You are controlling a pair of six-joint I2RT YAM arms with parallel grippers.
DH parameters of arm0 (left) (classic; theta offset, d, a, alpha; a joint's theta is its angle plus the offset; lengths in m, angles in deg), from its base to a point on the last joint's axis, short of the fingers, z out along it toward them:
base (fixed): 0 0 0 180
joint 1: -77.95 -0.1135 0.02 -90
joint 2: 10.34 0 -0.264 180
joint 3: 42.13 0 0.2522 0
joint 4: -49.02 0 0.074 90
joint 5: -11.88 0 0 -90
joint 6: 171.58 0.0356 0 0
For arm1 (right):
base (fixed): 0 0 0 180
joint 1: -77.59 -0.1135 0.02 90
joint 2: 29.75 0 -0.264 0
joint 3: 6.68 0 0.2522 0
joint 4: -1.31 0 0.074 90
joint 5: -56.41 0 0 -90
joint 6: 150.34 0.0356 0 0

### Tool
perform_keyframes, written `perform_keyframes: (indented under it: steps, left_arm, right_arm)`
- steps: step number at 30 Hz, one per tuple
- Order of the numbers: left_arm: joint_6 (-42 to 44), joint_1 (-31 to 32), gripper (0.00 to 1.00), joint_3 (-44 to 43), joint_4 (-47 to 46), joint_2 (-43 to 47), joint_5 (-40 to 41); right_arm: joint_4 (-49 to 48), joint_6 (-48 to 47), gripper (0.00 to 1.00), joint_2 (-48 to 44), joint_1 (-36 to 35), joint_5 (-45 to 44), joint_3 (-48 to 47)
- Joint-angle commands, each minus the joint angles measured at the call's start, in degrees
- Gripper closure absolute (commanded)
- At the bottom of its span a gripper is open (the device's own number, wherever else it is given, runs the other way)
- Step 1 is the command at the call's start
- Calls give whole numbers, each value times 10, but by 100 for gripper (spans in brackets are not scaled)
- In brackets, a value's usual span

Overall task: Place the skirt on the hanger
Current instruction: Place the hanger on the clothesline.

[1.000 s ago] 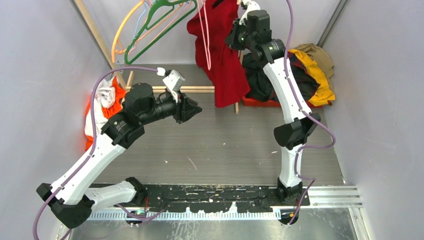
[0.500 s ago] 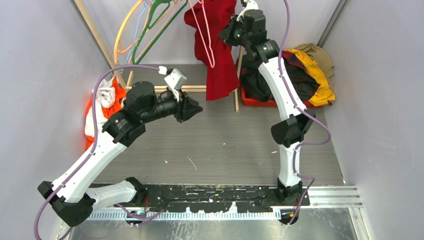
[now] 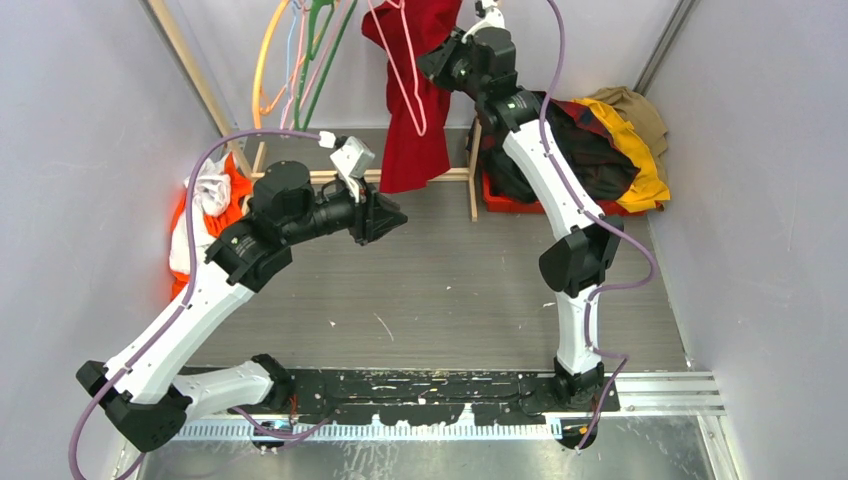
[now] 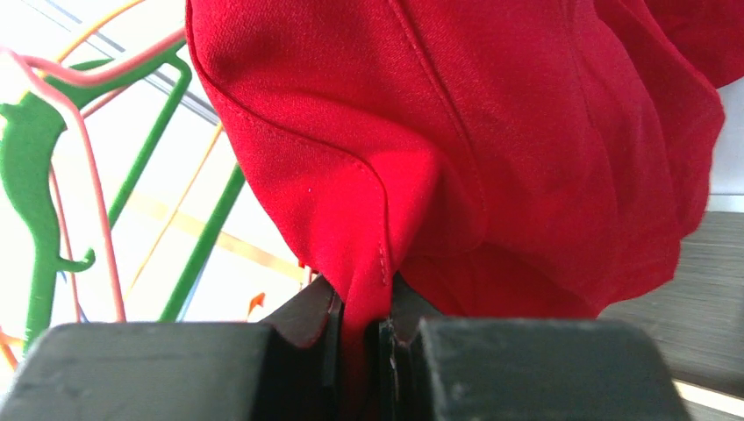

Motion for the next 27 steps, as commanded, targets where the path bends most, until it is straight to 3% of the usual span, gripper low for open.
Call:
perform_keyframes:
  steps: [1, 16, 27]
  left_arm:
    - [-4, -2, 71, -34, -18, -2, -17]
    - [-35, -3, 73, -60, -8, -10, -58]
    - [-46, -2, 74, -68, 6, 9, -71]
  right_arm:
    - [-172, 48, 99, -33, 4, -74, -44]
    - [-308, 197, 99, 17, -4, -131, -56]
    - [-352, 227, 99, 72, -25, -155, -110]
